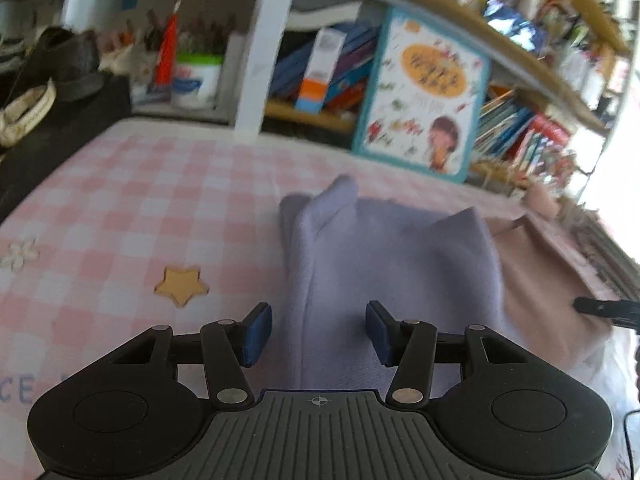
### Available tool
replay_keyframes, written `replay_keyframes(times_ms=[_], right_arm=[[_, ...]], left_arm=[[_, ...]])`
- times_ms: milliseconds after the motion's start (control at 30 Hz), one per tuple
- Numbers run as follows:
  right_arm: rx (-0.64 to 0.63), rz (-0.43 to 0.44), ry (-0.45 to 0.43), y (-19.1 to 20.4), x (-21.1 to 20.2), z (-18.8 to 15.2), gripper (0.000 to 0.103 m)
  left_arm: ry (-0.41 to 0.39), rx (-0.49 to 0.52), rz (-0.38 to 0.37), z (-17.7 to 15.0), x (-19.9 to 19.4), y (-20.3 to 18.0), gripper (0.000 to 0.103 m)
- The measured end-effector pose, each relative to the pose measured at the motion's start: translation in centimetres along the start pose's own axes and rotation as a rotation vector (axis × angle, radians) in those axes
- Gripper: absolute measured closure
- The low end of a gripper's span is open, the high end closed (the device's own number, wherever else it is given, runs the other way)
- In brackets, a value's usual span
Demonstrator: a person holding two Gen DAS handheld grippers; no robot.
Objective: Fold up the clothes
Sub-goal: 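Lift the hem with both grippers and fold it toward the collar, then open both grippers and release the folded hem onto the body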
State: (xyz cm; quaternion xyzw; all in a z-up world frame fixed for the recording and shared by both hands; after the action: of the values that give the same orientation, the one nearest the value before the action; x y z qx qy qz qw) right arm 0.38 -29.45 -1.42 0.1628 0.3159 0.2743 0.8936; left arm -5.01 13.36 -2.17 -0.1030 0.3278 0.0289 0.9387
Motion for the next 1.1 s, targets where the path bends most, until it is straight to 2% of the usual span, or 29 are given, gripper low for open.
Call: replay_keyframes(times_ms=[33, 67, 133, 267, 500, 667, 700, 767, 800, 833, 900, 1033, 1100], right_arm=[[0.012, 0.012, -0.001, 0.0, 0.0, -0.1, 0.070], [0.021, 0.023, 0.000, 0.0, -0.1, -0.2, 0.071], [0.038, 0.038, 0.000, 0.0, -0.4, -0.5, 0.076], [0.062, 0.071, 0.021, 0.3, -2.2, -1.6, 0.079], [0.021, 0.102, 0.052, 2.1, -7.3, -5.6, 0.079], [-0.064, 0.047, 0.037, 4.4, -9.7, -8.0, 0.078], [-0.093, 0.026, 0.034, 4.9, -9.9, -8.1, 0.075], [-0.152, -0.025, 0.023, 5.6, -10.0, -8.0, 0.064], [-0.194, -0.055, 0.010, 6.0, -10.0, -7.7, 0.057], [-0.239, -0.084, -0.007, 6.5, -10.0, -7.4, 0.056], [-0.316, -0.130, -0.038, 7.2, -9.7, -6.5, 0.056], [-0.421, -0.146, -0.059, 8.4, -7.7, -4.9, 0.056], [-0.471, -0.145, -0.041, 9.0, -6.3, -4.5, 0.058]], left_arm=[[0.007, -0.022, -0.023, -0.1, 0.1, 0.1, 0.076], [0.013, -0.044, -0.046, -0.2, 0.2, 0.1, 0.077], [0.006, -0.054, -0.039, -0.5, -0.1, 0.2, 0.081], [0.007, -0.081, -0.046, -2.3, -2.3, 0.6, 0.082], [0.026, -0.081, -0.084, -6.9, -8.0, 1.2, 0.081], [0.028, -0.064, -0.077, -7.9, -9.6, 0.9, 0.081], [0.024, -0.050, -0.069, -7.9, -9.8, 0.7, 0.079], [-0.019, -0.013, -0.055, -7.2, -10.3, 0.1, 0.064], [-0.041, 0.006, -0.049, -6.8, -10.6, -0.2, 0.047], [-0.093, 0.028, -0.051, -6.3, -11.2, -0.6, 0.036], [-0.198, 0.071, -0.055, -5.3, -12.3, -1.4, 0.035], [-0.261, 0.211, 0.061, -3.7, -11.5, -3.7, 0.036], [-0.245, 0.235, 0.094, -3.1, -10.2, -4.3, 0.037]])
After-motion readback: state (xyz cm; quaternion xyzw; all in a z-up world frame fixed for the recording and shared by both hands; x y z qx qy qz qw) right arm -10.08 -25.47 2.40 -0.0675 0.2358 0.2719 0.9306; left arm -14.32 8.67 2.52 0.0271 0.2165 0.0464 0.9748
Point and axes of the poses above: each gripper's, at about its wrist camera, not at the fingertips, and x roughly the way its jaws point, y to its left, z to its top, the point moved 3 cm from there along x, roughly the way its jaws point, and after that the axes turned 9 degrees about z, right-handed, at the moved point
